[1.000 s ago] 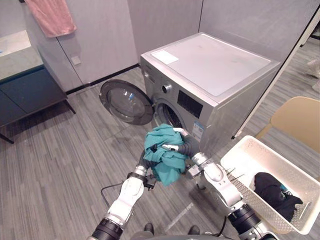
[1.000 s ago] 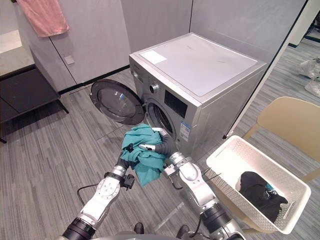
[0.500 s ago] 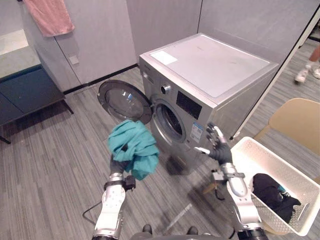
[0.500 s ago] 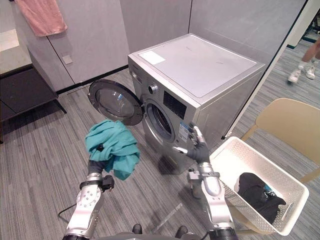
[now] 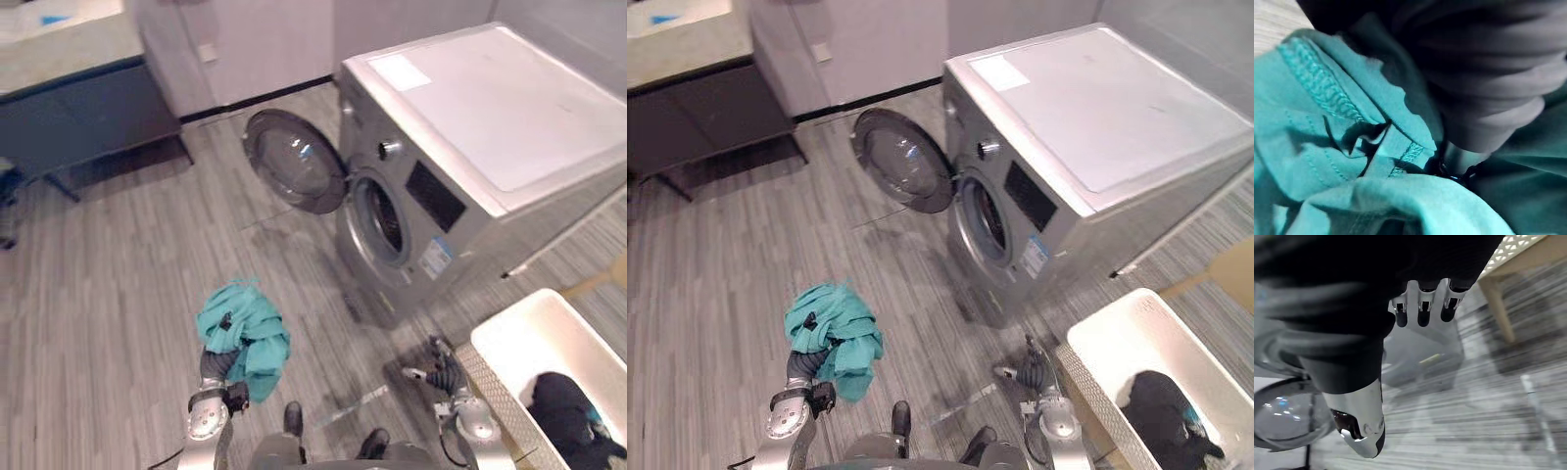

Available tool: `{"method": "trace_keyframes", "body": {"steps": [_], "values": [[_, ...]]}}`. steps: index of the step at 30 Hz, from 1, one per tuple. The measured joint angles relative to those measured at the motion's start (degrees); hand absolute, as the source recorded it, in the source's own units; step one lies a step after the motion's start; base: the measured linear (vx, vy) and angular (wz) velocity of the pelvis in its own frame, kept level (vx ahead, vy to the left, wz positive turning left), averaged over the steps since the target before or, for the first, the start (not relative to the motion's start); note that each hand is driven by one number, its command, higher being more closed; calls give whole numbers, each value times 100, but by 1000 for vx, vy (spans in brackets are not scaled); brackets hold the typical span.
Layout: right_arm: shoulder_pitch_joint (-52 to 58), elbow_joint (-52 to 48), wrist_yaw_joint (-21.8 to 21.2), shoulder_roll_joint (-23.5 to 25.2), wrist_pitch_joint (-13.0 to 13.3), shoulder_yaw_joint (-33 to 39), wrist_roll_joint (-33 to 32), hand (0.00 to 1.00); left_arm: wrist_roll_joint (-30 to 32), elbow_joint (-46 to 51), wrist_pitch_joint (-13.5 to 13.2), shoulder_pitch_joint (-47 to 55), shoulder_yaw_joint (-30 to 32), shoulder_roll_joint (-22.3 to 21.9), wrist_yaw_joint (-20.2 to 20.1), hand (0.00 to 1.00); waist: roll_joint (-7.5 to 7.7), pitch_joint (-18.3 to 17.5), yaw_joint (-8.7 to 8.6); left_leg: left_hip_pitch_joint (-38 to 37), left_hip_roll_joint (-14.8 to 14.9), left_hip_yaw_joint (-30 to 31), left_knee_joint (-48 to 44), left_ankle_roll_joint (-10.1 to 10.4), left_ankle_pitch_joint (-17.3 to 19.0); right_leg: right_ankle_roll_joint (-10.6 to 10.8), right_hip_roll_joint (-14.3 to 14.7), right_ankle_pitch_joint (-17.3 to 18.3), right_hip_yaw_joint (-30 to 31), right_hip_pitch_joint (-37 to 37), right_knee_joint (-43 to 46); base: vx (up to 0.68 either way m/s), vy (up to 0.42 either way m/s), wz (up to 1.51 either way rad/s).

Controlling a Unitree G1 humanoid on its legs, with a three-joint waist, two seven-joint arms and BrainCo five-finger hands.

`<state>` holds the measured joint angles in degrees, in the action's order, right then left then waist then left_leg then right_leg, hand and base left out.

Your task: Pick up the laundry basket with both hands and put the clothes into the washing machine.

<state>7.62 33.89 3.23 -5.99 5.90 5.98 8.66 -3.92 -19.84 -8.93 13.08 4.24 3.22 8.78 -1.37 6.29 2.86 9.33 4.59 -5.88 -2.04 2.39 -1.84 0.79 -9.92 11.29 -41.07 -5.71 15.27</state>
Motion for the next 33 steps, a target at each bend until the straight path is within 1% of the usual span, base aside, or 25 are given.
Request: {"method": "trace_keyframes", "body": {"steps": [4, 5, 6, 7, 8, 9, 10, 11, 12, 15, 16, 17, 18, 19, 20, 21, 22, 23, 25, 26, 27, 29, 31, 32, 33], "values": [[-207, 440, 225, 126, -87, 125, 106, 0, 40, -270, 127, 158, -5, 43, -101, 100, 47, 34, 35, -32, -84, -200, -22, -71, 60, 74, -107, 30, -37, 68, 48, 71, 12, 10], [-231, 563, 265, 123, -105, 131, 107, 0, 126, -277, 148, 163, -13, 45, -139, 100, 106, 84, 29, -15, -131, -352, -214, -177, 282, 148, -283, 189, -109, 67, 285, 99, 74, 23], [-228, 618, 289, 123, -128, 137, 107, 0, 153, -276, 159, 165, -11, 51, -147, 100, 163, 142, 24, -13, -183, -375, -382, -187, 419, 182, -450, 326, -116, 66, 554, 78, 54, 31], [-201, 649, 308, 118, -194, 140, 105, 0, 210, -275, 180, 195, -9, 70, -154, 100, 282, 222, -16, -12, -268, -365, -643, -149, 709, 203, -747, 547, -68, 58, 1105, 86, 9, 26], [-155, 627, 313, 105, -230, 148, 99, 0, 236, -266, 215, 259, -19, 87, -153, 100, 336, 310, -44, -61, -313, -361, -879, -166, 922, 81, -953, 521, 409, -113, 1791, 110, 47, 21], [-112, 558, 322, 112, -235, 141, 94, 0, 241, -243, 227, 316, -62, 150, -148, 100, 336, 395, -109, -150, -335, -339, -1065, -227, 1085, -355, -1002, 255, 1184, -452, 2547, 145, 79, 11], [-83, 535, 323, 126, -234, 132, 89, 0, 242, -224, 229, 330, -92, 204, -137, 100, 356, 432, -167, -223, -324, -289, -1110, -248, 1150, -580, -1004, 66, 1501, -646, 2946, 208, 85, 15], [-45, 538, 322, 156, -226, 130, 84, 0, 244, -217, 237, 357, -150, 283, -117, 100, 277, 512, -219, -390, -253, -141, -1113, -259, 1231, -322, -838, 200, 2034, -1004, 3359, 244, 33, 18], [4, 536, 323, 179, -224, 133, 69, 0, 244, -210, 240, 316, -181, 327, -110, 100, 266, 518, -251, -469, -155, -53, -1070, -234, 1303, -78, -497, 438, 2218, -1187, 3099, 250, -2, 22], [59, 568, 337, 166, -224, 143, -21, 0, 243, -209, 240, 124, -186, 379, -100, 100, 285, 549, -372, -643, -109, 106, -919, -221, 1372, -7, -116, 418, 2089, -1490, 2161, 254, -27, 30], [56, 625, 339, 158, -226, 141, -28, 0, 246, -208, 237, -8, -202, 373, -100, 100, 279, 559, -418, -754, -97, 159, -845, -176, 1432, 17, 48, 231, 2013, -1557, 1413, 382, -105, 48], [73, 631, 345, 160, -226, 141, -29, 0, 292, -205, 233, -116, -224, 377, -106, 100, 300, 558, -477, -794, -143, 261, -907, -92, 1558, -73, 138, -16, 2071, -1551, 860, 395, -132, 58], [73, 642, 350, 154, -229, 142, -30, 0, 352, -208, 233, -181, -242, 373, -105, 100, 288, 568, -525, -792, -143, 350, -994, -49, 1664, -234, 161, -254, 2118, -1536, 892, 413, -165, 76], [86, 627, 369, 101, -234, 145, -71, 0, 438, -209, 235, -261, -389, 312, -100, 100, 175, 558, -615, -896, -19, 540, -1163, 83, 1884, -311, 232, -293, 2012, -1383, 1057, 509, -164, 66], [91, 568, 410, 102, -235, 146, -132, 0, 475, -182, 228, -315, -505, 272, -110, 100, 46, 621, -555, -793, 113, 438, -1726, 158, 1865, -320, 290, -61, 1910, -1191, 1071, 531, -169, 56], [68, 498, 413, 124, -232, 142, -137, 0, 480, -120, 229, -352, -604, 242, -120, 100, 22, 643, -562, -554, 205, 327, -2328, 254, 1807, -379, 315, -39, 1858, -1091, 1069, 536, -171, 23], [64, 352, 413, 128, -234, 126, -144, 0, 480, -16, 230, -390, -697, 154, -138, 100, -58, 685, -530, -183, 421, 144, -3426, 471, 1619, -436, 428, -3, 1774, -848, 991, 499, -183, -5], [45, 214, 416, 134, -229, 93, -233, 0, 472, 55, 226, -343, -716, 57, -160, 100, -85, 718, -464, 168, 760, -23, -4561, 462, 1352, -525, 634, 68, 1832, -438, 770, 511, -166, -30], [3, 3, 434, 240, -204, 96, -364, 0, 472, 140, 227, -303, -727, 27, -242, 100, -6, 764, -385, 389, 1048, -319, -5401, 326, 1485, -536, 793, 75, 2009, 107, 459, 520, -118, -53], [24, -97, 389, 262, -187, 34, -368, 0, 471, 170, 224, -331, -815, 33, -256, 100, 166, 823, -349, 548, 1052, -533, -5400, 151, 1590, -535, 777, 74, 2226, 497, 182, 518, -93, -46], [37, -92, 390, 263, -184, 10, -370, 0, 472, 202, 214, -343, -860, 32, -260, 100, 219, 833, -341, 662, 1032, -544, -5251, 107, 1617, -534, 772, 73, 2274, 601, 72, 400, -49, -42], [-47, 44, 418, 383, -187, 16, -376, 0, 474, 233, 179, -396, -920, 24, -278, 100, 208, 823, -308, 1033, 855, -379, -4471, 29, 1664, -534, 775, 73, 2569, 743, -158, 326, 84, -62], [-286, 339, 430, 385, -206, 112, -377, 0, 480, 115, 191, -489, -903, 27, -278, 100, 235, 875, -245, 1275, 396, 204, -3454, 69, 1633, -529, 671, 72, 2905, 845, -235, 341, 193, -82], [-344, 543, 437, 388, -210, 186, -377, 0, 493, 28, 213, -514, -905, 30, -270, 100, 268, 912, -194, 1226, 120, 643, -2501, 165, 1362, -352, 594, 65, 3074, 945, -229, 362, 292, -94], [-324, 587, 439, 314, -210, 248, -374, 0, 520, -34, 215, -474, -937, 4, -257, 100, 134, 879, -170, 1003, 50, 1101, -1422, 178, 310, -21, 626, 162, 3262, 1057, -218, 360, 327, -112]]}}
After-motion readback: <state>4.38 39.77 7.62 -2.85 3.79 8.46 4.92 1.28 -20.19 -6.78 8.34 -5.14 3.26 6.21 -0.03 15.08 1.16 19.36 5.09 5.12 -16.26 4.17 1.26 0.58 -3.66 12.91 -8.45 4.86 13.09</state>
